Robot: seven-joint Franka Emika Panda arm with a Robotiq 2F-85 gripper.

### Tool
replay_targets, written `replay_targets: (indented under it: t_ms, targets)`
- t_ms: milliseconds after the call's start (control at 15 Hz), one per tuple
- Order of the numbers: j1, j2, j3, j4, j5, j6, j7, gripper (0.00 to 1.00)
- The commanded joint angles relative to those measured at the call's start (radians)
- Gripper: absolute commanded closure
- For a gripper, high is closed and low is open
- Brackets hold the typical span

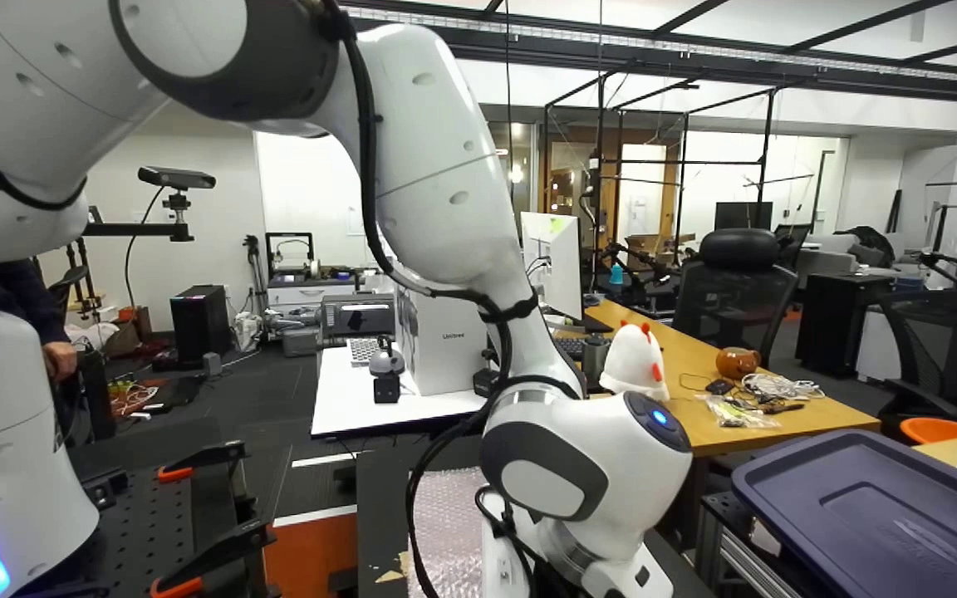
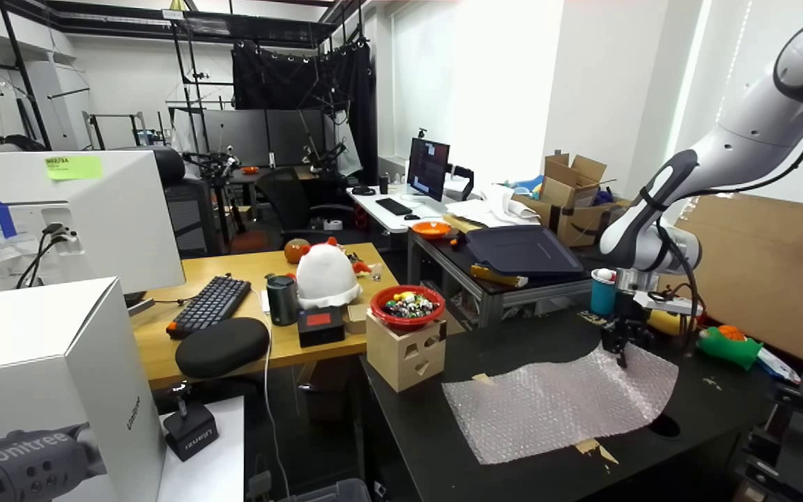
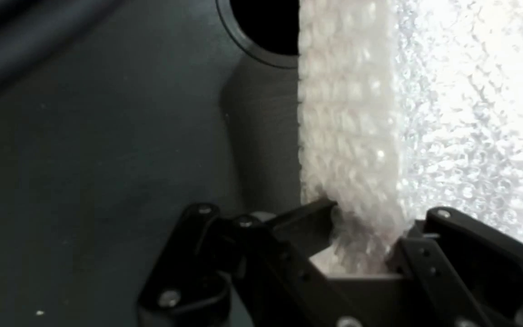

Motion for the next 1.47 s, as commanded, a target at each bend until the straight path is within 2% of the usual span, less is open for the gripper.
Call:
replay_targets:
  t_ms: [0,333,667,933,1400]
  targets:
    - [0.123,-0.175,-0.082,-0.173,0.017,0.019,0.141,1.0]
    - [0.314,-0.281,-0.212,-0.224,-0.028,-0.042,0.334,1.0]
    - [0.491,-0.307,-0.298,-0.183,-0.127,-0.149,0.537,1.0]
    - [0.569,-0.292,-0.301,-0.117,-0.193,-0.237,0.621,1.0]
    - [0.628,-0.268,-0.259,-0.015,-0.218,-0.334,0.632,1.0]
